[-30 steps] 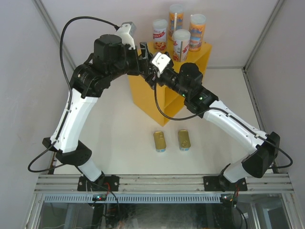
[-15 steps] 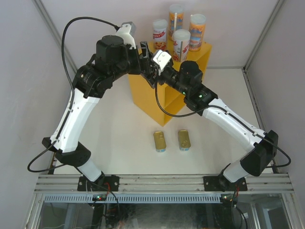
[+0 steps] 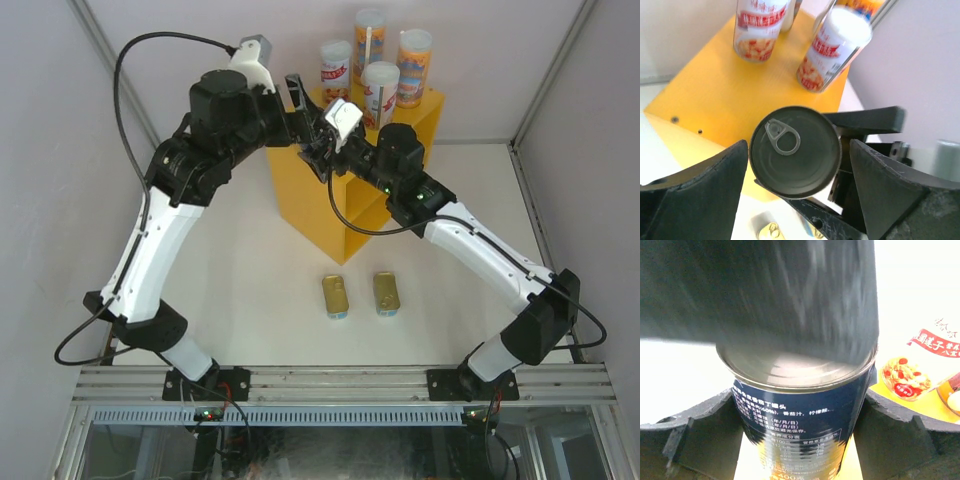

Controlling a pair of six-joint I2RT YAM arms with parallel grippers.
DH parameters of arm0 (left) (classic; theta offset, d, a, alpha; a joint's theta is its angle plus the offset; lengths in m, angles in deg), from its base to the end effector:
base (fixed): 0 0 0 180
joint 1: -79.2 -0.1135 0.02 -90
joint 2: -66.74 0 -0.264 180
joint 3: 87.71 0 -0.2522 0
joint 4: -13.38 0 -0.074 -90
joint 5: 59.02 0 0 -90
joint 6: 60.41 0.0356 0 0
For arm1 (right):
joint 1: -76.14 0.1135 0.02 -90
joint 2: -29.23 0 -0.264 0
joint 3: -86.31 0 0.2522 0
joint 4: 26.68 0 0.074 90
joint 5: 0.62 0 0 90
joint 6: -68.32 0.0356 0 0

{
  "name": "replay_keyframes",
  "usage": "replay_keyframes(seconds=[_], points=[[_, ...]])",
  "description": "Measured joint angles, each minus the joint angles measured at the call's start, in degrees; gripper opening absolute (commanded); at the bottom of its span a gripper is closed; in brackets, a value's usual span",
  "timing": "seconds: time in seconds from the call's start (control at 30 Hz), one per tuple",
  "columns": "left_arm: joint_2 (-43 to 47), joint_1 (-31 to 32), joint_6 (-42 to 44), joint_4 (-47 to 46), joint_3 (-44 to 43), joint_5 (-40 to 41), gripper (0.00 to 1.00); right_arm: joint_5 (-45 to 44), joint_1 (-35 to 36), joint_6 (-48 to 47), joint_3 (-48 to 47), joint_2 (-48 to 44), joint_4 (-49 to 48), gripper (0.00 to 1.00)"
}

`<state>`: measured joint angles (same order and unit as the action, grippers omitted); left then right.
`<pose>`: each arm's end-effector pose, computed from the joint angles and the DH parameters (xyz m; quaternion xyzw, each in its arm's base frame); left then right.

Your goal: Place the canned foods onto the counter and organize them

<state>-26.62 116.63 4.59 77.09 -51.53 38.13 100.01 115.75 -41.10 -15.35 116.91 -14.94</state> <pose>0.2429 -0.1803 0.5465 0.0462 0.7820 -0.2793 0.5552 0.2754 0.2365 0.4425 -0.3981 0.5677 0.1890 0.6953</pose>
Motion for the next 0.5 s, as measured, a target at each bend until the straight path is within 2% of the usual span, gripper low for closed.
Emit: replay_keyframes(seconds=[0.37,0.5], points=[[4.59,-0.35,-0.92,-7.69,0.02,1.29,0.93,0.33,-0.94,2.47,-0.15,0.37,-0.24,0.05],[7.17,-0.35,-0.98,-9.88,4.57,3.23,0.93,0.46,-1.40,3.93,-0.87,1.22,-0.44,0.05]])
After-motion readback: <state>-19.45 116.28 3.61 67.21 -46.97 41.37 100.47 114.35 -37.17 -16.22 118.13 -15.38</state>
